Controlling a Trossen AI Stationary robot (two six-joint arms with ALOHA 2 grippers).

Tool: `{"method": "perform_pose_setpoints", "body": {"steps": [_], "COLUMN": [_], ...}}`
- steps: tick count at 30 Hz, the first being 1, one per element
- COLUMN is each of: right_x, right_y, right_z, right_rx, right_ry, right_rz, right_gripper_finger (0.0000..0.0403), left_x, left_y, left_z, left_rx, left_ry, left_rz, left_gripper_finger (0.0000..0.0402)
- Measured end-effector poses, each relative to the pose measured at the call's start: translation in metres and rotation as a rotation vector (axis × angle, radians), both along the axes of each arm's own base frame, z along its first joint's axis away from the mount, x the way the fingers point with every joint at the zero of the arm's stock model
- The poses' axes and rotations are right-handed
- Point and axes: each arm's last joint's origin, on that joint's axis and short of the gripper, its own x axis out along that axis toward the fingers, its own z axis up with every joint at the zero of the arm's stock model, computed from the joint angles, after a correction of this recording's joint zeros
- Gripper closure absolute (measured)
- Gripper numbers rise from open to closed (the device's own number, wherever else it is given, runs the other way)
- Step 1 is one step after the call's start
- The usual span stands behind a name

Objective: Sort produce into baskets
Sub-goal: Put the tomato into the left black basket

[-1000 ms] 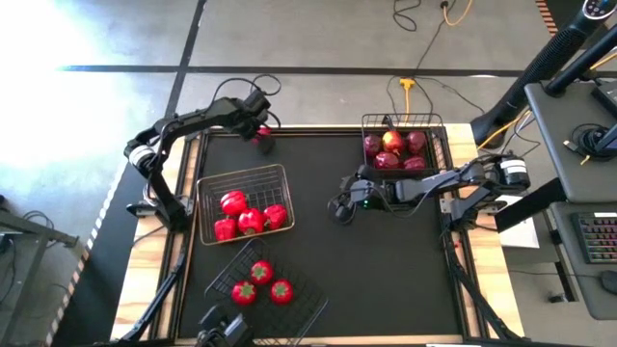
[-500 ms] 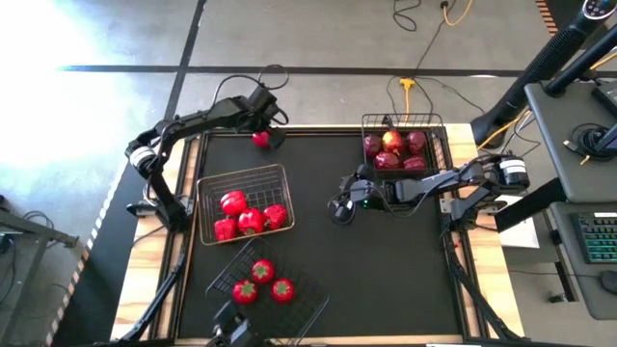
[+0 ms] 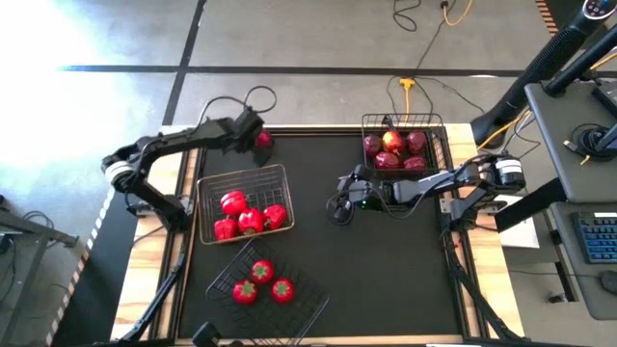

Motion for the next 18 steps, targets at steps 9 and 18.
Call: {"method": "perform_pose_setpoints", "body": {"steps": [9, 18], "right_x": [0.001, 0.007], "right_y": [0.000, 0.000], "right_z": [0.001, 0.010], "right_rx": [-0.006, -0.047], "right_ry": [-0.007, -0.055], "right_rz": [0.005, 0.036], "right_gripper_finger": [0.0025, 0.0025], "left_x": [-0.011, 0.002], "left_y": [-0.001, 0.012], "left_z": [-0.046, -0.053], "left_rx": [0.161, 0.185], "left_ry": [-0.142, -0.150], "left_rz": [-0.028, -0.021], "left_gripper_finger": [0.0083, 0.0083]}}
